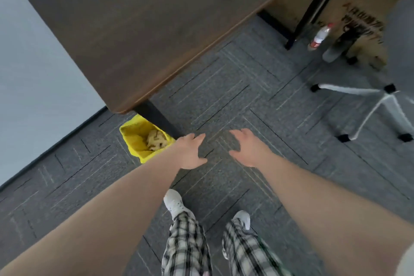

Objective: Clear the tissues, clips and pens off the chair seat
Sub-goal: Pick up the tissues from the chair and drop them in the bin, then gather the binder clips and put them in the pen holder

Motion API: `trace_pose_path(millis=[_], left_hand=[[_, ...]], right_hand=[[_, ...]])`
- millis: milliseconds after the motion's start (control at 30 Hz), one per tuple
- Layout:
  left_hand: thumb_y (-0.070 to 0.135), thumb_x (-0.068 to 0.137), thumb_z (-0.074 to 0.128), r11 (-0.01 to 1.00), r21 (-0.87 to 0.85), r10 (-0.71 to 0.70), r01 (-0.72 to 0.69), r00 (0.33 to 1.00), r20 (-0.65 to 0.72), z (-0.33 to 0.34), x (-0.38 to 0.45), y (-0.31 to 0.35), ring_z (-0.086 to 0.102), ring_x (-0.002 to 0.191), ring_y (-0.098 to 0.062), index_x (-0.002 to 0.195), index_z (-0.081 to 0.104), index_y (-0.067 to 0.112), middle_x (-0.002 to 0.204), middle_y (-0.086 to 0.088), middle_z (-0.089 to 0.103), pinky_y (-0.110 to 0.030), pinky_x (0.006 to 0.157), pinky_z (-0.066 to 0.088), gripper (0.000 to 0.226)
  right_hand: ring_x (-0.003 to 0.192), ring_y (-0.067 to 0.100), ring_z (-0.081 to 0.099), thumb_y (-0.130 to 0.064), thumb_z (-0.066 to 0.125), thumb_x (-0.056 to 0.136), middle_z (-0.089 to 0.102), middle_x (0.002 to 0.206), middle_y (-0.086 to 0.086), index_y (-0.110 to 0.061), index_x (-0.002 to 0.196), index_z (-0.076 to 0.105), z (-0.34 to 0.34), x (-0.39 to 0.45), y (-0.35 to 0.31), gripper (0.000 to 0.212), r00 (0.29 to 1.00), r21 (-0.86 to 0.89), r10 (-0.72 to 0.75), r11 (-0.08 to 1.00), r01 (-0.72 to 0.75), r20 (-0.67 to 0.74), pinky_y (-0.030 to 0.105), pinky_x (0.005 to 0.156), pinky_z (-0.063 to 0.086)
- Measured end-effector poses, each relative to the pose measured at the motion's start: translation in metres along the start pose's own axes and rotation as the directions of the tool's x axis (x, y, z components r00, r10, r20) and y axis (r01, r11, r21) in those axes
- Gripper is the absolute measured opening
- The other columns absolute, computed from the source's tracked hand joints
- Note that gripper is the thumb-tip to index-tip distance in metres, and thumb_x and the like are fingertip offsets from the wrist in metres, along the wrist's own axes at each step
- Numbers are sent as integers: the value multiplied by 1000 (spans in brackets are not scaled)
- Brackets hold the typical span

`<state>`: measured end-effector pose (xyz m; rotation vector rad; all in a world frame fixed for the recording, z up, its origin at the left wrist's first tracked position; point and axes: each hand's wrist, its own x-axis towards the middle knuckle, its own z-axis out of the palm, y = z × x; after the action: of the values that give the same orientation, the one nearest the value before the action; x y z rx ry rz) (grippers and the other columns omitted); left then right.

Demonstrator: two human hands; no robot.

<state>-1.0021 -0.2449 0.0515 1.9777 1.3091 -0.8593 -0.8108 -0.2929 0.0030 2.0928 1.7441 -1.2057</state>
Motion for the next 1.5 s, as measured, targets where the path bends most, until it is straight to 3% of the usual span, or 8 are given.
trace_pose_path(millis=[300,567,733,933,1167,1400,1500], left_hand=[[54,90,48,955,249,175,-164,984,-21,-66,20,169,1,148,-25,150,-2,34,161,3,-5,-55,114,24,81],[53,90,49,820,463,353,-336,934,53,-115,80,281,2,148,-27,150,0,34,161,1,-5,-57,112,27,80],[52,90,49,741,515,450,-431,888,95,-165,129,352,2,148,-27,150,0,33,161,0,-5,-57,112,27,80],[55,89,48,649,595,512,-473,851,118,-230,182,430,1,148,-28,150,-1,33,161,0,-8,-57,114,24,82],[54,90,48,536,648,581,-540,794,180,-251,239,545,-2,148,-25,151,-2,33,161,2,-9,-52,115,24,81],[51,89,51,555,647,530,-522,822,209,-277,299,643,-2,148,-26,150,0,34,161,1,-7,-53,116,21,81],[50,90,50,557,629,563,-543,803,195,-296,324,684,-1,148,-27,150,3,34,161,0,-5,-54,113,23,78]], right_hand=[[131,33,41,-44,53,92,17,156,6,-33,148,17,-82,-80,159,67,951,165,253,960,-225,-177,51,100,44],[139,33,31,-43,52,93,12,159,3,-35,149,13,-131,-96,236,68,887,252,416,897,-363,-201,53,102,41],[135,32,36,-43,52,93,17,156,2,-35,149,14,-175,-89,288,68,811,353,553,809,-469,-189,52,97,46],[133,30,39,-40,53,92,22,154,0,-36,149,11,-232,-69,334,71,725,530,650,708,-467,-229,52,95,48],[133,30,37,-38,55,91,29,147,3,-38,149,10,-272,-48,415,73,654,632,732,601,-489,-190,50,96,46],[131,33,37,-33,53,92,30,148,7,-35,149,12,-327,-18,520,71,667,682,732,559,-472,-138,50,99,44],[126,34,42,-31,53,91,27,147,6,-34,149,13,-354,-4,557,71,665,699,736,544,-464,-131,48,95,47]])
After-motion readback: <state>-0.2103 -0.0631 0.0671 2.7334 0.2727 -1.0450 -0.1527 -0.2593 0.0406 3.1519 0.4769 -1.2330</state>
